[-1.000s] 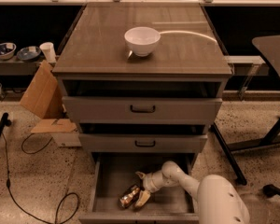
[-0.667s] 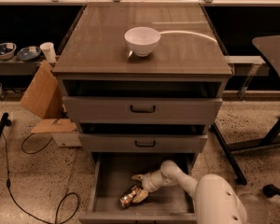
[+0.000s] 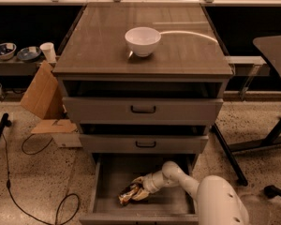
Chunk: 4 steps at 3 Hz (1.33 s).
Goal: Pick orange can from bottom drawer and place on counter
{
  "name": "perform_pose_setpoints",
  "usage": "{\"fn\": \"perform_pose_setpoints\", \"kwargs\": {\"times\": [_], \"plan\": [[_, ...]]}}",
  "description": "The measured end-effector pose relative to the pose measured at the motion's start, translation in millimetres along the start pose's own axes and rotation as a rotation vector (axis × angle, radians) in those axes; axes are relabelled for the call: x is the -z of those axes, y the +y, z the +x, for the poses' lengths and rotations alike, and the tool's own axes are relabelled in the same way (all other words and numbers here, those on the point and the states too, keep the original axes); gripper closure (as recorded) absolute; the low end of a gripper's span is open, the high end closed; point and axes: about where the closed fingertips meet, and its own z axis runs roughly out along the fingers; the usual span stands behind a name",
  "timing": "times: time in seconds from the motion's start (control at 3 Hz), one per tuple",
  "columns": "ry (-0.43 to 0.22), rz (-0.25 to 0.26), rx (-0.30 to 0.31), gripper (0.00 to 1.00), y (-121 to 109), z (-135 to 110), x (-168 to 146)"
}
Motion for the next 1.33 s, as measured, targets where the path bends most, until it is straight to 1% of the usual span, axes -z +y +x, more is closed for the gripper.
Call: {"fn": "perform_pose_setpoints", "kwargs": {"times": [0.33,0.67,1.0,1.33], "plan": [[-0.015,0.012,-0.003,0.94,2.4,2.7,6.7],[-0.038,0.044,-0.019,1.00,4.6,2.6,25.6],[-0.044,0.090,-0.053,1.00,7.2,1.6,58.6],[-0.036,0.127,-0.090,1.00,11.2,-4.0,96.0]]}}
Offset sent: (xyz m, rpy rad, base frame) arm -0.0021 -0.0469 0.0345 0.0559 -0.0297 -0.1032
